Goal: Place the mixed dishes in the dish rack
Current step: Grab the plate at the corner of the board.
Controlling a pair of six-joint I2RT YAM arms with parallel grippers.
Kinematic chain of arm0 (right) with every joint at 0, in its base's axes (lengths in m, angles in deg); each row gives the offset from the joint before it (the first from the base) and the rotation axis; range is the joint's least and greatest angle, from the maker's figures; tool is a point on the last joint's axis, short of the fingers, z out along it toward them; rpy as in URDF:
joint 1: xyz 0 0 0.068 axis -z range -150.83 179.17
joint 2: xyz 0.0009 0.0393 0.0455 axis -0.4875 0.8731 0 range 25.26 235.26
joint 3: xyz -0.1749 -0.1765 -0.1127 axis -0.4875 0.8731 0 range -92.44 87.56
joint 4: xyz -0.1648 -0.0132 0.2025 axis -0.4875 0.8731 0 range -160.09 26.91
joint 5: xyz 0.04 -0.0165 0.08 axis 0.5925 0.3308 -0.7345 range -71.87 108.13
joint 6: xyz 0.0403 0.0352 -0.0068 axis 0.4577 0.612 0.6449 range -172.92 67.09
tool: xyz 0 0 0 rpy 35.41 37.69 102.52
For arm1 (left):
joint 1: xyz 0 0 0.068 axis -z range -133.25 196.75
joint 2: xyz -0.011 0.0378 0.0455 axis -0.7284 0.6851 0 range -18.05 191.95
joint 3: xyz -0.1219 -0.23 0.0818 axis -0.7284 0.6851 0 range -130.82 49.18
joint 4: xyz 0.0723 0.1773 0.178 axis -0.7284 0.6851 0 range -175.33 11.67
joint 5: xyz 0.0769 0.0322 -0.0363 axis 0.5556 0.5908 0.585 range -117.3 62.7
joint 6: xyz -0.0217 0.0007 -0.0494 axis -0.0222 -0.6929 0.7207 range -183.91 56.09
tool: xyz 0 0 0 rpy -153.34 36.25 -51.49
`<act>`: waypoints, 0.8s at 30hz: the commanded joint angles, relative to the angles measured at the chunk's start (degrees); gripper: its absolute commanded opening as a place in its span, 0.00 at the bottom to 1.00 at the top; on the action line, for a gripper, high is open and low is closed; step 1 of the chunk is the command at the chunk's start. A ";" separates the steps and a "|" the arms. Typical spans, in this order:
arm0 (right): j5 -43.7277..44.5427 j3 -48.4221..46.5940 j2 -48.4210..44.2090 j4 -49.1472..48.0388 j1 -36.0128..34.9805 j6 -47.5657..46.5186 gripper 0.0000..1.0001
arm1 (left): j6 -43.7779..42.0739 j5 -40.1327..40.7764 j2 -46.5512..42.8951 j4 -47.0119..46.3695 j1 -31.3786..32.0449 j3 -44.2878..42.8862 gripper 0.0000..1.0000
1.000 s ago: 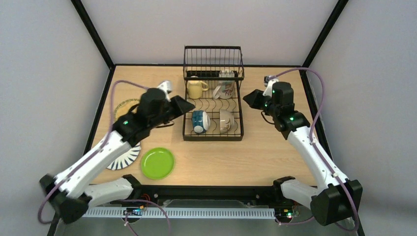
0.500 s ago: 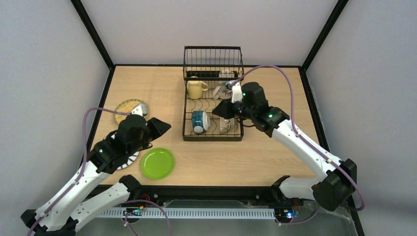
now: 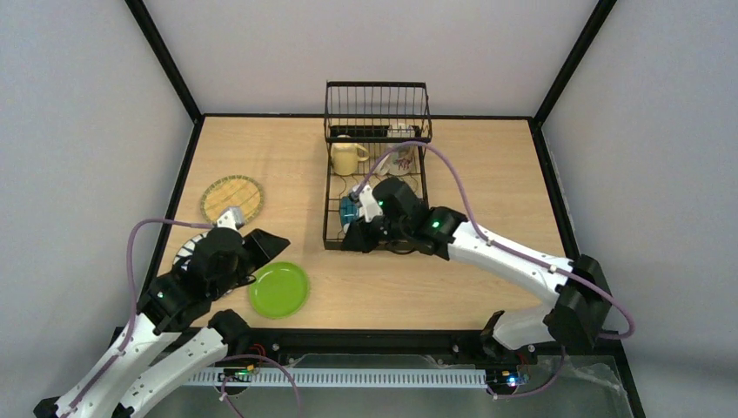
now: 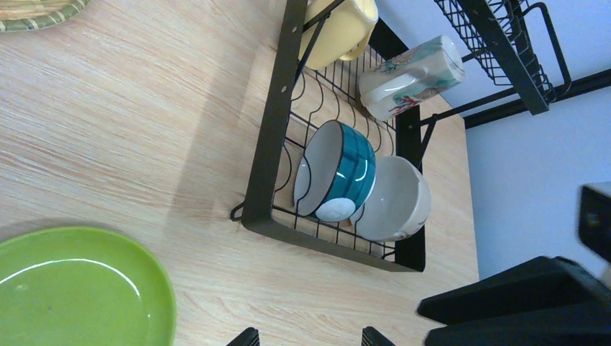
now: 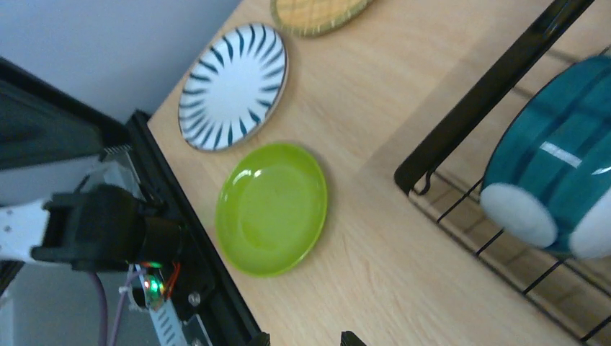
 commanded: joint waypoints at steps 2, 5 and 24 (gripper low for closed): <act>-0.85 3.93 3.75 -3.15 -2.73 2.11 0.54 | -0.91 0.55 -1.95 3.38 -0.31 0.79 0.83; -1.68 4.79 6.16 -5.92 -3.71 2.62 0.54 | -0.96 0.24 -3.20 3.89 -0.29 1.59 0.88; -4.71 6.97 19.74 -22.31 -9.26 9.43 0.62 | -2.14 -3.68 -12.02 4.57 -0.31 3.82 0.98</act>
